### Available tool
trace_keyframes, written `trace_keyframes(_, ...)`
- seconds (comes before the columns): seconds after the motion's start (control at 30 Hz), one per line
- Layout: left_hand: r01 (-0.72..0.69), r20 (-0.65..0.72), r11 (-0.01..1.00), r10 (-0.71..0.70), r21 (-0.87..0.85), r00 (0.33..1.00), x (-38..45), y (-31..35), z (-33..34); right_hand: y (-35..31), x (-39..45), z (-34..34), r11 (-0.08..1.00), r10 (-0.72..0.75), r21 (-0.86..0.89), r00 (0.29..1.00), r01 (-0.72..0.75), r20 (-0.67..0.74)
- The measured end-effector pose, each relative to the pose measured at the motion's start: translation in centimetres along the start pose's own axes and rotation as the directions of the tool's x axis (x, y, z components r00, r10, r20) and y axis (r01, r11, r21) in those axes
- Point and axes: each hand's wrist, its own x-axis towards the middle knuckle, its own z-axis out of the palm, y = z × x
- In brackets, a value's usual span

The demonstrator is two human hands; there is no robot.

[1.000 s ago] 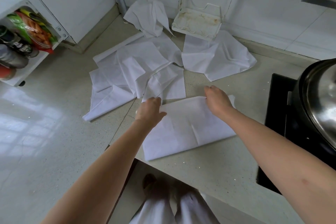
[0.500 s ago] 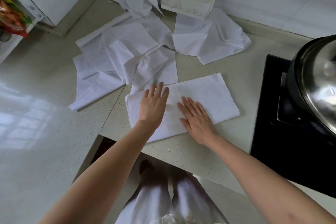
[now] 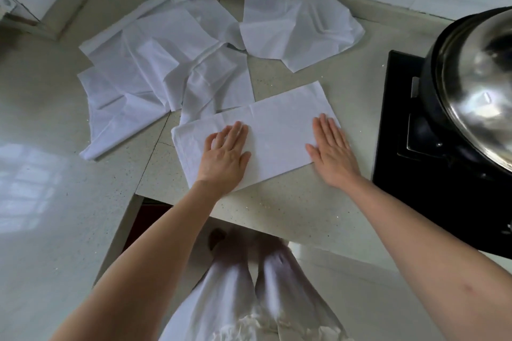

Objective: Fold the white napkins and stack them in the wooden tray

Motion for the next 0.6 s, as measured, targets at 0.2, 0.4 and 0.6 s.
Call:
trace_keyframes(0.2,-0.113,0.016,0.993,0.113,-0.033,0.993,1.5,-2.0,-2.4,-9.3,-2.6,1.7,0.971,-0.235,0.051,0.971,0.233,0.041)
trace_keyframes(0.4,-0.154,0.105,0.987,0.158,-0.039,0.982,2.0,-3.0,-3.2,-15.6,-7.6,5.3,0.685,-0.712,-0.102,0.692,0.722,0.114)
trace_keyframes(0.6,-0.255,0.234,0.961,0.275,-0.11,0.933,2.9,-5.0,-4.9,-15.4,-7.2,3.9,0.802,-0.598,-0.045,0.798,0.596,-0.073)
